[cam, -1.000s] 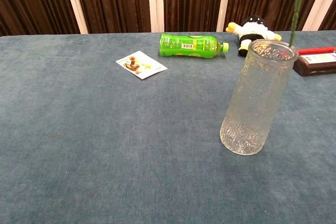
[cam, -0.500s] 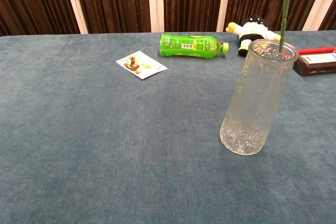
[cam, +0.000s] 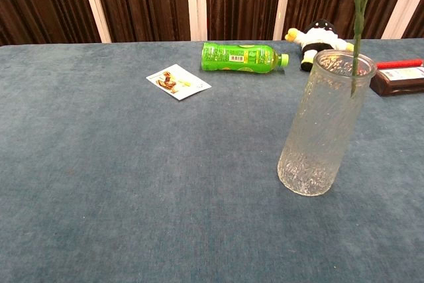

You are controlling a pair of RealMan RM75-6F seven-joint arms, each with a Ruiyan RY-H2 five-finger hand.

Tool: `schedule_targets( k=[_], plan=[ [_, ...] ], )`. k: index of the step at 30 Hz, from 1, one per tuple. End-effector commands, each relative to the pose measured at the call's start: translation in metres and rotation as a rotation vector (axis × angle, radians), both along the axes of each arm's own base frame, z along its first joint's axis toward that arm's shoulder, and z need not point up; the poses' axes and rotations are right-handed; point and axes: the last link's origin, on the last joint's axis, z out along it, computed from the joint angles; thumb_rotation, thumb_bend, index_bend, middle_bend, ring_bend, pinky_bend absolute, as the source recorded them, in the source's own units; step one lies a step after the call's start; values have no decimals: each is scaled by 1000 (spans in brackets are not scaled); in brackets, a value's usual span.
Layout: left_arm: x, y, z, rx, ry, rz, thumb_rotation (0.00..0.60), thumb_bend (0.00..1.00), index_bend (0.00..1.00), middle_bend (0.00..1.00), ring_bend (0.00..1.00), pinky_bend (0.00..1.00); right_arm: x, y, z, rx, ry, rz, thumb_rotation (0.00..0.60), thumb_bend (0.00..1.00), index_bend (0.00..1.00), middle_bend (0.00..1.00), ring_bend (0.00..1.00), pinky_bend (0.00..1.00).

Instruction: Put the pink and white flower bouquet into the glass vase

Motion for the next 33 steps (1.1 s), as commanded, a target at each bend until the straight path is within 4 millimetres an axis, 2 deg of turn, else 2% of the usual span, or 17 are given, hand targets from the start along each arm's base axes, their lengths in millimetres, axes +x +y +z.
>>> schedule_targets(
  k=[1,11,13,15,18,23,28,33],
  plan=[
    [0,0,-1,-3,2,0,600,175,154,0,0,0,-4,2,-4,7,1,-13,600,520,474,436,490,188],
    [1,0,-2,-4,8,2,600,175,153,0,0,0,-22,11,-14,31,34,-46,600,520,468,398,405,186],
    [1,0,-2,-5,9,2,600,174,153,0,0,0,-26,11,-16,38,54,-43,600,520,438,367,361,164],
    [1,0,-3,-6,10,3,600,175,155,0,0,0,-30,11,-18,52,85,-29,600,517,365,314,292,111],
    [1,0,-3,-5,11,2,600,175,157,0,0,0,-36,10,-18,62,106,-22,600,472,273,240,180,49],
    [1,0,-3,-5,12,3,600,175,157,0,0,0,-46,8,-16,58,150,-16,600,412,201,173,71,9],
    [2,0,-3,-4,12,3,600,175,157,0,0,0,-55,10,-12,71,205,-3,600,271,112,118,13,0],
    [1,0,-3,-3,10,4,600,175,157,0,0,0,-70,18,-4,74,286,5,600,207,42,79,0,0]
  ],
)
